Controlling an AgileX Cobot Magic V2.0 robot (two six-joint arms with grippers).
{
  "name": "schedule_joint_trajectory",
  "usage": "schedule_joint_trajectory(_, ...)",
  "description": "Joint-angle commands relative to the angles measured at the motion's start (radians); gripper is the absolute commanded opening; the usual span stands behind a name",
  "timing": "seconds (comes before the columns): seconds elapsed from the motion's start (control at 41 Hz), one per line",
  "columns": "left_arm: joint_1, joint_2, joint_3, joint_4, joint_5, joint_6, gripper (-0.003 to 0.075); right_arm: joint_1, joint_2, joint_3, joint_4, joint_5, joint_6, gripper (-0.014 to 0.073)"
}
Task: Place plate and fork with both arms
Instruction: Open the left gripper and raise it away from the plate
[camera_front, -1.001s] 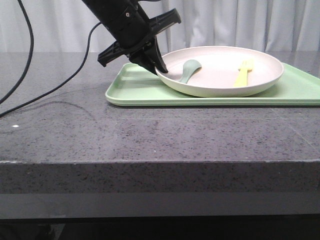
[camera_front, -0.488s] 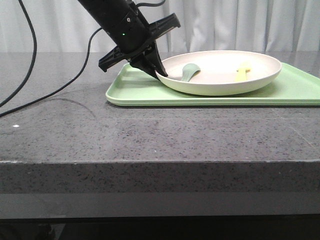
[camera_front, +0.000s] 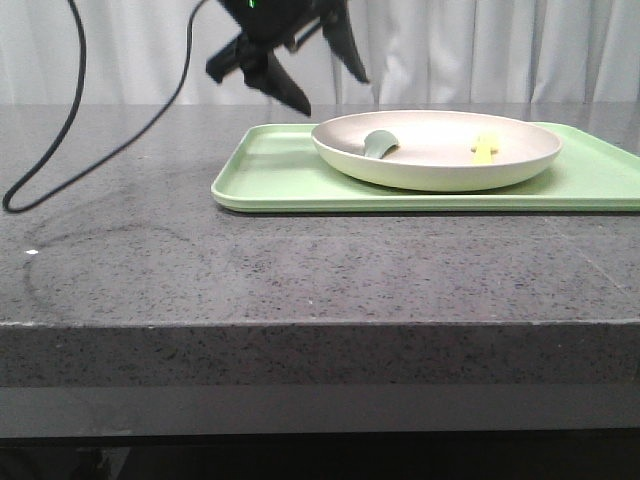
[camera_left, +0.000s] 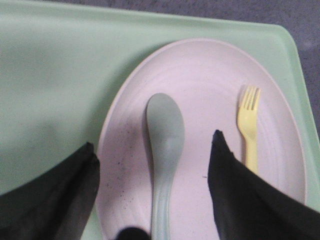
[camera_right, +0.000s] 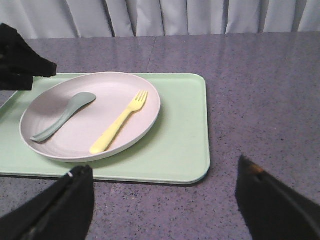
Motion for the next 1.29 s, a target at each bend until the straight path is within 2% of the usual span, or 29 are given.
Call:
schedule_joint_trajectory(0.0,-0.007,-0.068,-0.11,0.043,0.051,0.008,0.0433,0.002,0.011,-0.04,-0.01,-0.076,-0.003,0.0603)
schedule_joint_trajectory(0.146,-0.007,-0.068,-0.181,0.079,0.168,0.008,0.0318,0.002,0.011,-0.04,-0.01,-0.076,-0.003,0.0603)
schedule_joint_trajectory(0.391,-0.007,-0.068,-0.204,0.081,0.284,0.044,-0.0011,0.002,0.011,-0.04,-0.01,-0.076,-0.003,0.0603)
schedule_joint_trajectory(0.488,-0.007,-0.068,-0.204,0.081,0.353,0.062,-0.0018,0.002,0.011,-0.04,-0.01,-0.076,-0.003,0.0603)
schedule_joint_trajectory(0.684,-0.007,-0.107,-0.202,0.089,0.353,0.062,-0.0018,0.002,0.011,-0.04,-0.01,-0.076,-0.003,0.0603)
schedule_joint_trajectory(0.855,-0.007,-0.195,-0.178,0.238,0.353,0.062,-0.0018,0.002,0.011,-0.04,-0.01,-0.073,-0.003,0.0603)
schedule_joint_trajectory(1.05,-0.001,-0.352,-0.014,0.493,0.348,0.026,-0.0018,0.002,0.011,-0.04,-0.01,-0.062,-0.003,0.0603)
schedule_joint_trajectory(1.172,0.024,-0.463,0.126,0.567,0.308,-0.004,-0.0018,0.002,0.011,-0.04,-0.01,-0.062,-0.003,0.0603)
schedule_joint_trajectory(1.27,0.064,-0.561,0.266,0.572,0.249,-0.021,-0.0018,0.002,0.011,-0.04,-0.01,-0.062,-0.003,0.0603)
